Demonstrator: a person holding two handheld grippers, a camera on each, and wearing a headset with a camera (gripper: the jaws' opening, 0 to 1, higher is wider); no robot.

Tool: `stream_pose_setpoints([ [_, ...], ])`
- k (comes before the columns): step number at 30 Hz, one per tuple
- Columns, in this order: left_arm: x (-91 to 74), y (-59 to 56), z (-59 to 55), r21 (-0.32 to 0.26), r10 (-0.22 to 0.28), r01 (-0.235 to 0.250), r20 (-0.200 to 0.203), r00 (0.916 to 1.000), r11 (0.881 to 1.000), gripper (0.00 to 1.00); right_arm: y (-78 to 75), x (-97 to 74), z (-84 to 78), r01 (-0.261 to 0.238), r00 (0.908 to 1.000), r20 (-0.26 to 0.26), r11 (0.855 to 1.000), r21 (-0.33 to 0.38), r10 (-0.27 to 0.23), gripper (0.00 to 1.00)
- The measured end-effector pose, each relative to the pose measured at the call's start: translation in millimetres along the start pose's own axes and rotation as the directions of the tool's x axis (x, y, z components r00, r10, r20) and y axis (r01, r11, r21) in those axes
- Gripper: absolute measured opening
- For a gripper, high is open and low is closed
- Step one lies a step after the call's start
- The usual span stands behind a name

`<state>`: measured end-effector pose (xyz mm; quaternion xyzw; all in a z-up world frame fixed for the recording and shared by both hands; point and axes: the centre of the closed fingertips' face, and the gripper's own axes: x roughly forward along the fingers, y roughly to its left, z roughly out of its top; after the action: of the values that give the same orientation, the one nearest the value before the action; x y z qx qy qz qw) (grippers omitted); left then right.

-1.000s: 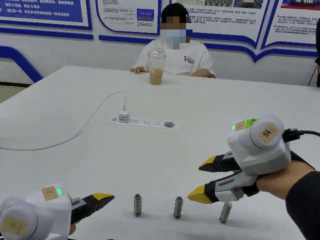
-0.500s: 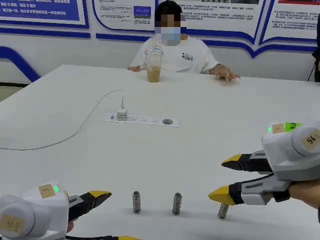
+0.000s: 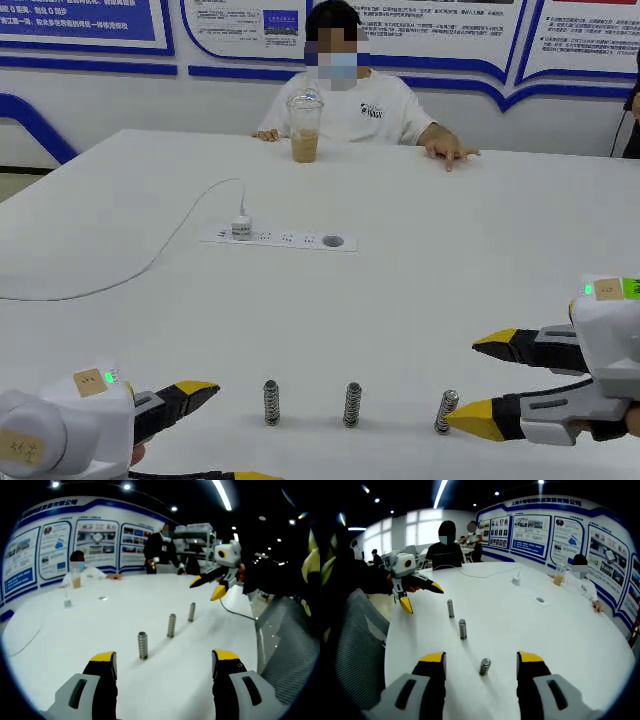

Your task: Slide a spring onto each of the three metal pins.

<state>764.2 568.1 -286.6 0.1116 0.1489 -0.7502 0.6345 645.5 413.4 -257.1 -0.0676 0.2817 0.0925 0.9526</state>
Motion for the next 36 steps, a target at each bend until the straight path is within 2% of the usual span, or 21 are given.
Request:
stream_pose_setpoints([
  [15, -0.5, -2.3, -4.8, -0.01, 0.001, -0.001, -0.001, 1.0, 1.0, 0.8, 8.9, -7.3, -16.0, 0.02, 0.9988, 0.043, 1.0, 0.015, -0.021, 0.59],
  [20, -0.6, -2.5, -6.5, -0.014, 0.001, -0.001, -0.003, 1.0, 1.0, 0.8, 12.2, -8.4, -24.5, 0.026, 0.9988, 0.041, 0.999, 0.028, -0.027, 0.6],
  [29, -0.6, -4.7, -9.8, -0.022, 0.002, -0.002, -0.004, 1.0, 1.0, 0.8, 13.7, -13.3, -23.8, 0.05, 0.996, 0.071, 0.998, 0.045, -0.053, 0.61],
  [36, -2.3, -4.7, -12.4, -0.028, 0.006, -0.007, -0.003, 1.0, 1.0, 0.8, 19.3, -12.3, -31.9, 0.042, 0.9973, 0.057, 0.998, 0.054, -0.045, 0.62],
])
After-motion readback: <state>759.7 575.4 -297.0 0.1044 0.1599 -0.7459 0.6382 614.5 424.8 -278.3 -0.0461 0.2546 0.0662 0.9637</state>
